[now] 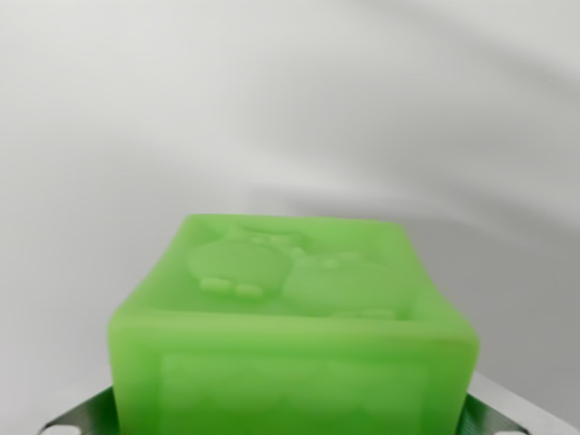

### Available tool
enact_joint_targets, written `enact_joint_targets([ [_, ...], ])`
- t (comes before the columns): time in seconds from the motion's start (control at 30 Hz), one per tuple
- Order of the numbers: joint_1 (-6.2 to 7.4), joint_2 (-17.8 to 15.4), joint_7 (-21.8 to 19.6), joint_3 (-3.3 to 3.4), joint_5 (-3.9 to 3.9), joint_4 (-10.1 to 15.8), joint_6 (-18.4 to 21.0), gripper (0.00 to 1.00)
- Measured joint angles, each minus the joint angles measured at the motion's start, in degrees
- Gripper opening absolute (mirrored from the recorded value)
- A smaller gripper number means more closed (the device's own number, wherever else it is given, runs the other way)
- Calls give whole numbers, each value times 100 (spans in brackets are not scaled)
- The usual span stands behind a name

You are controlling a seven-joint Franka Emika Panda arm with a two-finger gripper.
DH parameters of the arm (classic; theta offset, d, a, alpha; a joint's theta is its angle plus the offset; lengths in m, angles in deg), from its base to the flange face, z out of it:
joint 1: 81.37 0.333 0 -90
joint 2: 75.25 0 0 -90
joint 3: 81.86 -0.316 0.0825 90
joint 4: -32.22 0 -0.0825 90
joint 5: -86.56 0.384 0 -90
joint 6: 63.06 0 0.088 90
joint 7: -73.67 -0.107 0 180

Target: Stack cube

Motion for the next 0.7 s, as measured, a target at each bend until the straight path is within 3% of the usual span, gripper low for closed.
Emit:
enact_joint_targets([
  [0.33, 76, -499, -221, 147, -313, 70, 412, 0],
  [0.7, 73, -1100, -458, 202, -635, 93, 961, 0],
])
